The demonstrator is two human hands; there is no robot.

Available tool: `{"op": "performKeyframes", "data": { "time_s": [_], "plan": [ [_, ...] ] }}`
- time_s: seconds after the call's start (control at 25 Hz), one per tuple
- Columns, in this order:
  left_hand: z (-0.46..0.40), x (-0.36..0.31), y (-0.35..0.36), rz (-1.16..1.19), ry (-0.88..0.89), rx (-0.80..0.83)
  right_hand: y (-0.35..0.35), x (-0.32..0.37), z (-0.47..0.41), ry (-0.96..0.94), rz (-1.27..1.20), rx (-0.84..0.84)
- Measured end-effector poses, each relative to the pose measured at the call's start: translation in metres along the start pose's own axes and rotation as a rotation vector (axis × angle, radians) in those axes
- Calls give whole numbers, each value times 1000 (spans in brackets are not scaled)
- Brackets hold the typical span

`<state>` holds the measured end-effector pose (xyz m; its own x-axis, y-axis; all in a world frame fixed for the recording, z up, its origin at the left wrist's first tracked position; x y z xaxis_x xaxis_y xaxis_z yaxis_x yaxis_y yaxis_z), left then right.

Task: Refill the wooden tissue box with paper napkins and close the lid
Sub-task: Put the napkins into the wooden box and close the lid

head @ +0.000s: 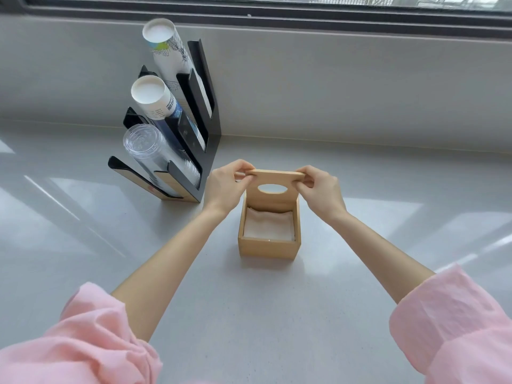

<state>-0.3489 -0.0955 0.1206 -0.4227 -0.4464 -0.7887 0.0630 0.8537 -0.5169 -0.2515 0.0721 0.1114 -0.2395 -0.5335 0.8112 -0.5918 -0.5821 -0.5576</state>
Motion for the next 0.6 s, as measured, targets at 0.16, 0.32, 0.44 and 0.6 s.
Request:
{"op": "performKeyframes", "data": {
  "time_s": [0.16, 0.32, 0.44, 0.6],
  "plan": [
    [24, 0, -8, -2, 145, 10, 1, 1, 23, -168, 74, 67],
    [66, 1, -15, -99, 421, 29, 8, -10, 60, -376, 278, 143],
    [86, 5, -9, -159, 527, 69, 14, -19, 75, -414, 347, 168],
    [100, 12, 0, -245, 574, 125, 23, -26, 88, -470, 392, 201]
  ]
}}
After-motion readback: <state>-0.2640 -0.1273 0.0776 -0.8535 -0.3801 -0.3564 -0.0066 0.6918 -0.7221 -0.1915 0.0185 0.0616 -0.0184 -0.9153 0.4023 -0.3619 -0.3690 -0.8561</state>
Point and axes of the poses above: each hand's wrist, its own z-axis away from the middle knuckle, its own y-axis out of the palm, x = y × z, the point moved 9 cm from there along -z, towards the middle knuckle, and after that the axes turned 10 degrees about -x, right-handed, at the moved point
